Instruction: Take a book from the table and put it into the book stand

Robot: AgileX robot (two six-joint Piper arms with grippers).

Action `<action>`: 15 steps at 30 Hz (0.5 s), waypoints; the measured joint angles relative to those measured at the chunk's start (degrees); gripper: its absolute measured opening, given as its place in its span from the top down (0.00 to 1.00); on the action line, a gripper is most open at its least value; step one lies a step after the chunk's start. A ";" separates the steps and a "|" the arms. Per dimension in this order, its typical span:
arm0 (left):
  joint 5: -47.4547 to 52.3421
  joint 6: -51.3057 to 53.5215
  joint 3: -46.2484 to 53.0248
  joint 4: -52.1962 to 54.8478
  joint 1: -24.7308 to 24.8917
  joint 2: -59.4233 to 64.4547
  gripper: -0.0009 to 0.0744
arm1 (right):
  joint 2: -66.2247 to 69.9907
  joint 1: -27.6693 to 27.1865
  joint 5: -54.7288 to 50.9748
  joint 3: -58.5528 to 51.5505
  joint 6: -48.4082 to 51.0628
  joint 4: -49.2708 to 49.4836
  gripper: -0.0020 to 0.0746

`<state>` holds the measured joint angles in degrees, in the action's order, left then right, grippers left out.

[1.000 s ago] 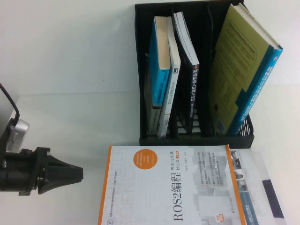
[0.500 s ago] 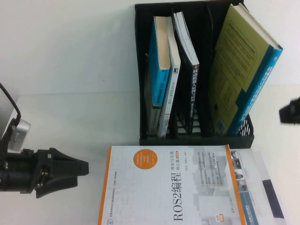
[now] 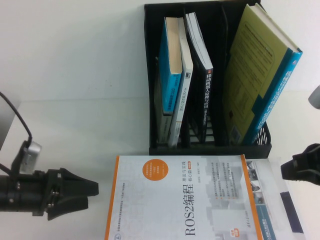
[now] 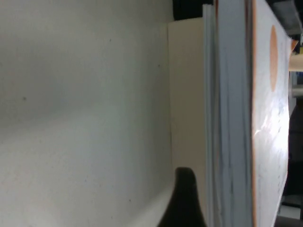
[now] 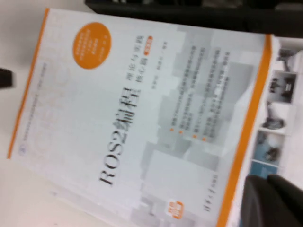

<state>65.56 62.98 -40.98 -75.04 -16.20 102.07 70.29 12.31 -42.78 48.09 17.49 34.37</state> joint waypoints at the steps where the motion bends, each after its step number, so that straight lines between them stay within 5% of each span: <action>1: -0.15 0.42 -0.11 0.00 1.05 1.13 0.31 | 0.60 0.00 0.00 0.00 0.70 1.34 0.98; 8: -2.09 3.64 -0.10 -3.23 6.56 5.80 0.27 | 7.15 0.00 -1.18 0.00 11.22 14.51 0.98; 15: -0.25 6.53 -0.10 -6.95 7.24 6.55 0.27 | 12.15 0.00 -1.52 0.00 13.74 16.26 0.98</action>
<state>65.30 69.51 -41.08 -81.99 -8.96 108.61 82.44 12.31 -44.30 48.09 31.24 50.64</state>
